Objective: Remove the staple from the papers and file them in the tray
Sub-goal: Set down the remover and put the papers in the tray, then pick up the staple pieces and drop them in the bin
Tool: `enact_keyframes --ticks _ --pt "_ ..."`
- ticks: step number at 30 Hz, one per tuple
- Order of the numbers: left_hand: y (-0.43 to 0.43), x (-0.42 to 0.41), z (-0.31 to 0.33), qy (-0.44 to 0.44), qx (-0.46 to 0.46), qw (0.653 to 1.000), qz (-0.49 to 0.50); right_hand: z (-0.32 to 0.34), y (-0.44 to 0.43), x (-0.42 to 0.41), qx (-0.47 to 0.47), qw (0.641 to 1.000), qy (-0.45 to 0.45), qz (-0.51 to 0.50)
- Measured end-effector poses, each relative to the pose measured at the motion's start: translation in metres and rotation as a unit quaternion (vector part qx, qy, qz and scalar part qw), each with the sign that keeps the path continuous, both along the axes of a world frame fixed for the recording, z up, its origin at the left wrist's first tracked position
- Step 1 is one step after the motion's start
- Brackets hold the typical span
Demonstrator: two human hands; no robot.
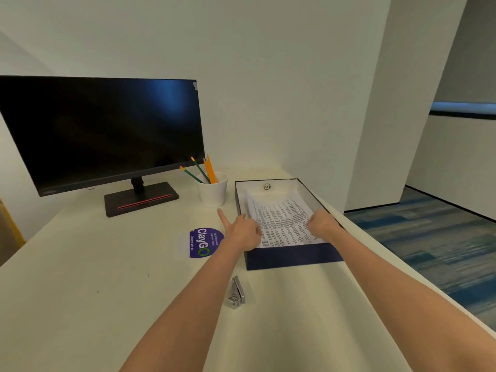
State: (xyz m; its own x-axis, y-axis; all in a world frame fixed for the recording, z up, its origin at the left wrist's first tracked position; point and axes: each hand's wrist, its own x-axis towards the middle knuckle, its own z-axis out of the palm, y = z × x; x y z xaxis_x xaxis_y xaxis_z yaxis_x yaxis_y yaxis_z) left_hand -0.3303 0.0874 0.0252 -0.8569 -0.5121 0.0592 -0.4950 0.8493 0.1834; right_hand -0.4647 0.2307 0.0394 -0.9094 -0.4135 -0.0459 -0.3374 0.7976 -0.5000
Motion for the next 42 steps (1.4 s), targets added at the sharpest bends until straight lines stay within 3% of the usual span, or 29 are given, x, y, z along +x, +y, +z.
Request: enact_keyframes --ticks 7,13,16,21,25,28,32,37,42 --pt "0.003 -0.003 0.003 -0.084 -0.056 0.995 -0.001 -0.011 -0.002 -0.009 0.073 0.997 0.012 0.027" --pt "0.000 0.001 0.001 -0.090 0.020 0.996 0.007 -0.003 -0.001 -0.001 0.167 0.984 0.010 0.058" --pt "0.002 0.009 0.004 -0.042 0.051 0.998 0.001 0.001 -0.002 0.011 0.203 0.978 0.022 0.046" --pt "0.001 0.041 0.017 0.195 0.068 0.978 0.017 0.011 -0.016 0.040 0.077 0.986 0.132 0.066" --pt "-0.016 0.089 0.023 0.288 0.048 0.953 0.082 0.019 -0.045 0.092 -0.067 0.969 0.189 0.142" --pt "-0.036 0.136 0.021 0.319 0.045 0.936 0.140 0.017 -0.068 0.144 -0.151 0.953 0.182 0.192" --pt "-0.059 0.202 0.007 0.342 0.047 0.916 0.203 0.000 -0.091 0.214 -0.233 0.941 0.084 0.229" --pt "-0.074 0.279 -0.026 0.347 0.050 0.884 0.309 -0.041 -0.099 0.268 -0.275 0.949 0.000 0.154" --pt "-0.080 0.315 -0.052 0.353 0.074 0.864 0.351 -0.069 -0.090 0.281 -0.314 0.937 -0.016 0.150"
